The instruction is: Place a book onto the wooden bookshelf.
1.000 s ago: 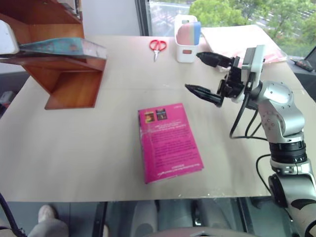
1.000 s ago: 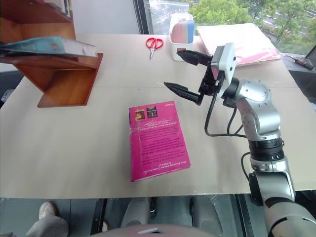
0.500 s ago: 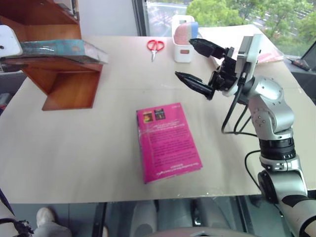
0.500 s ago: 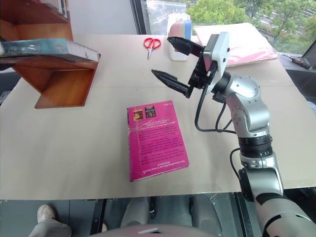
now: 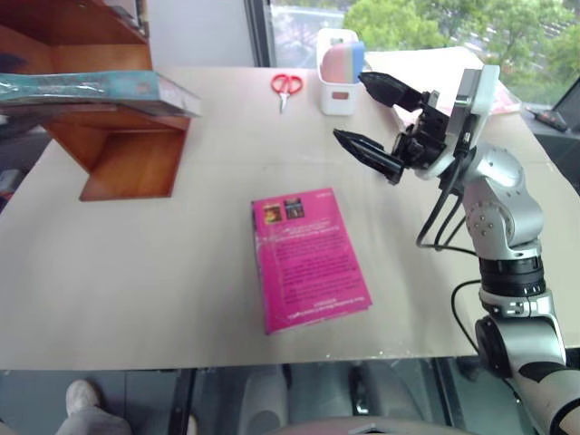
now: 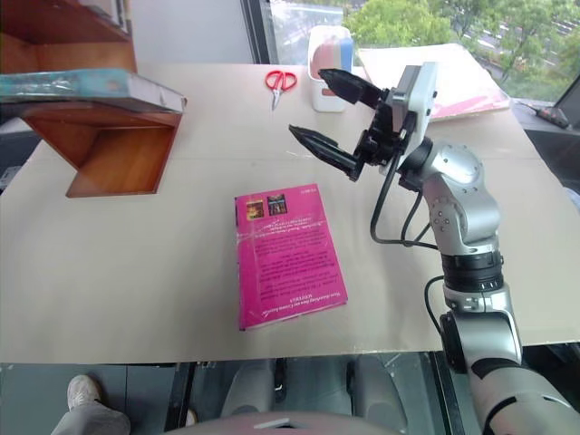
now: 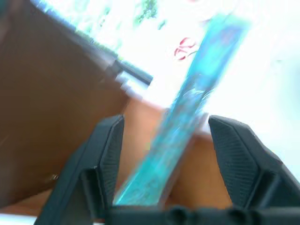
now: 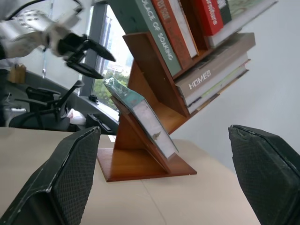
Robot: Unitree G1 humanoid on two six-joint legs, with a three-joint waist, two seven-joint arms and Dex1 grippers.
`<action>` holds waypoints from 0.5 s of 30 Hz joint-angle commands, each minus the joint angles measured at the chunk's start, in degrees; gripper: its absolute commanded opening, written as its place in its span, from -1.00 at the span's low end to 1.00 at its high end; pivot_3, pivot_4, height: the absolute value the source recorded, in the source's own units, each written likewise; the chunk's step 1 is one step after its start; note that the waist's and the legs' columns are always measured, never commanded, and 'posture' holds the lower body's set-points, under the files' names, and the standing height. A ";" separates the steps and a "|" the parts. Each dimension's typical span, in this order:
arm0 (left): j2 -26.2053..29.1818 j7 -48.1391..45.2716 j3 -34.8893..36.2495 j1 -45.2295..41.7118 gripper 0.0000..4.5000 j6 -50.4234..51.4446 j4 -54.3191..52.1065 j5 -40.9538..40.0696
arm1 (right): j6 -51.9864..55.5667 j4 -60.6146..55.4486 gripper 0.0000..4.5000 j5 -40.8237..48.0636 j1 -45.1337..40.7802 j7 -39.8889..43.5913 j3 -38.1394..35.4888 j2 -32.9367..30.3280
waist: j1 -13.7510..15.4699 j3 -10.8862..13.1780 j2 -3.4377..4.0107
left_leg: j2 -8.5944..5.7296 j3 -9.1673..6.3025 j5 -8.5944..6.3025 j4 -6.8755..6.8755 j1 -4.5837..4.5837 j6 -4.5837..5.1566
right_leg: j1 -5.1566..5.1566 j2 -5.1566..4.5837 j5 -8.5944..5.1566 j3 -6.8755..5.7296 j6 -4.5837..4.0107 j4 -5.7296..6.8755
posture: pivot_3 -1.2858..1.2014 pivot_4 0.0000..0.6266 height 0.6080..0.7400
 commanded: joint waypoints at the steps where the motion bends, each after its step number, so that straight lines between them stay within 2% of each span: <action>1: -1.39 4.48 8.75 5.01 0.40 21.07 -20.26 -12.43 | 1.39 -2.75 1.00 3.06 -1.06 -1.36 -2.54 -0.03 | 0.04 0.01 -0.08 | 0.00 -0.05 0.01 0.08 0.00 -0.01 | 0.00 0.02 -0.01 -0.03 -0.01 0.13 | 0.03 -0.52 1.00; 4: -10.51 16.52 5.23 6.49 0.40 29.87 -33.13 -23.03 | 5.10 -5.00 1.00 3.59 1.73 -1.24 -2.74 -3.35 | 0.38 -0.01 0.05 | 0.01 -0.12 0.04 0.21 0.08 -0.05 | 0.05 0.10 -0.01 -0.01 -0.01 0.31 | 0.03 -0.52 1.00; 5: -13.65 20.31 3.60 7.25 0.40 31.06 -35.70 -23.70 | 6.28 -5.86 1.00 2.91 3.39 -0.74 -2.41 -5.26 | 0.63 -0.03 0.10 | -0.02 -0.11 0.04 0.21 0.16 -0.05 | 0.13 0.09 -0.01 0.04 -0.01 0.31 | 0.03 -0.52 1.00; 8: -26.05 32.77 -2.10 9.28 0.40 31.58 -40.12 -22.60 | 8.43 -7.84 1.00 -2.83 10.49 -0.27 -0.65 -12.79 | 1.46 -0.10 0.17 | -0.07 -0.09 0.02 0.17 0.83 -0.04 | 0.81 0.06 -0.02 0.06 -0.02 0.19 | 0.03 -0.52 1.00; 11: -34.55 40.66 -8.31 14.85 0.40 31.09 -41.28 -17.41 | 10.35 -8.78 1.00 -6.65 17.27 -4.37 -2.63 -17.42 | 1.35 -0.12 0.02 | -0.07 -0.15 0.02 0.21 0.90 -0.04 | 0.89 0.10 -0.01 0.08 -0.04 0.16 | 0.03 -0.52 1.00; 14: -38.15 43.02 -11.62 21.32 0.76 26.91 -40.14 -11.41 | 15.35 -10.65 1.00 -7.79 23.22 -9.79 -5.92 -19.60 | 0.32 -0.12 0.01 | -0.09 -0.10 0.02 0.18 0.87 -0.04 | 0.85 0.10 0.00 0.19 -0.03 0.12 | 0.03 -0.52 1.00; 15: -38.00 43.62 -12.48 23.50 0.97 24.93 -39.59 -8.22 | 16.17 -12.13 1.00 -7.97 25.72 -10.28 -6.87 -20.45 | 0.25 -0.12 0.02 | -0.10 -0.10 0.02 0.14 0.85 -0.04 | 0.83 0.10 0.00 0.21 -0.03 0.07 | 0.03 -0.52 1.00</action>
